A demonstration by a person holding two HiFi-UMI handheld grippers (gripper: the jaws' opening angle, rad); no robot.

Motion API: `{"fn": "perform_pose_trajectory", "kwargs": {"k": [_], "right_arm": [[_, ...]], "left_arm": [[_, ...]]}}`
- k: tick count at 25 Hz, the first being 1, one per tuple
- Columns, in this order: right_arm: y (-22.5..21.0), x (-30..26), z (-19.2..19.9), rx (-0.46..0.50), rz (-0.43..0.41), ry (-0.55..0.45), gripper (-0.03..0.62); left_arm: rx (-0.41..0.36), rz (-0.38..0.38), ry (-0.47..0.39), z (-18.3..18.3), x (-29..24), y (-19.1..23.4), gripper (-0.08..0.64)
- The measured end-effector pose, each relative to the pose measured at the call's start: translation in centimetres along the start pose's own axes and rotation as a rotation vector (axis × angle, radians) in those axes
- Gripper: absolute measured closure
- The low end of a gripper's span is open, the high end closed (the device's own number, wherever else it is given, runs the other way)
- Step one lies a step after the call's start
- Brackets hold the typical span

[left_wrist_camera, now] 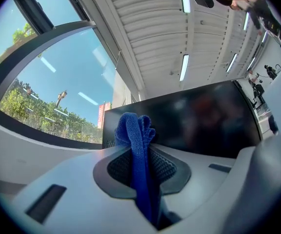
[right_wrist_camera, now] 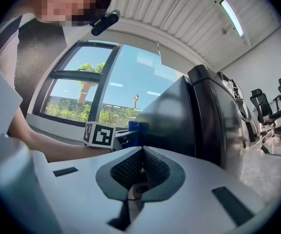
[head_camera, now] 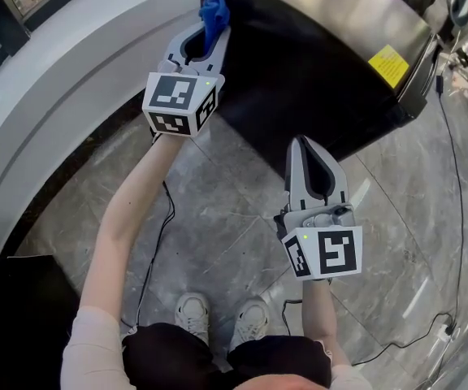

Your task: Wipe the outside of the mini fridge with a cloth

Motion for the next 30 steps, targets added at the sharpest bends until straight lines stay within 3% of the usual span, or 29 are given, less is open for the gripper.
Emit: {"fn": "perform_pose_trajectory", "kwargs": {"k": [8,12,16,30], "right_arm": [[-0.7,1.5,-1.3,0.000,0.045,-0.029,0.580],[-3.0,2.8,-2.1,0.019,0.169,-0.065,0.580],[-4.8,4.3,-2.3,-0.032,0.257,-0.071,0.580],[-5.5,7.8,-5.3,-0.041,0.287,-0.128,0.580]], "left_arm": [[0.042,0.074,-0.041,-2.7,1.5,-4.6,0.500],[0.062,0.122,-0.074,-4.6,2.3,-7.3,0.500],[0.092,0.158,-0.098,-6.5,3.1,-9.9,0.500],[0.207,0.304,-0.149,-11.2,5.2,-17.6,0.500]]}}
Point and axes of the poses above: the fingertips, and each gripper's own axes: x backward along the fingers, y to its left, z out of its underside, the point moved 5 cm from there along x, backward along the fingers, and after that the axes turned 14 degrees about -x, right-handed, at the moved point
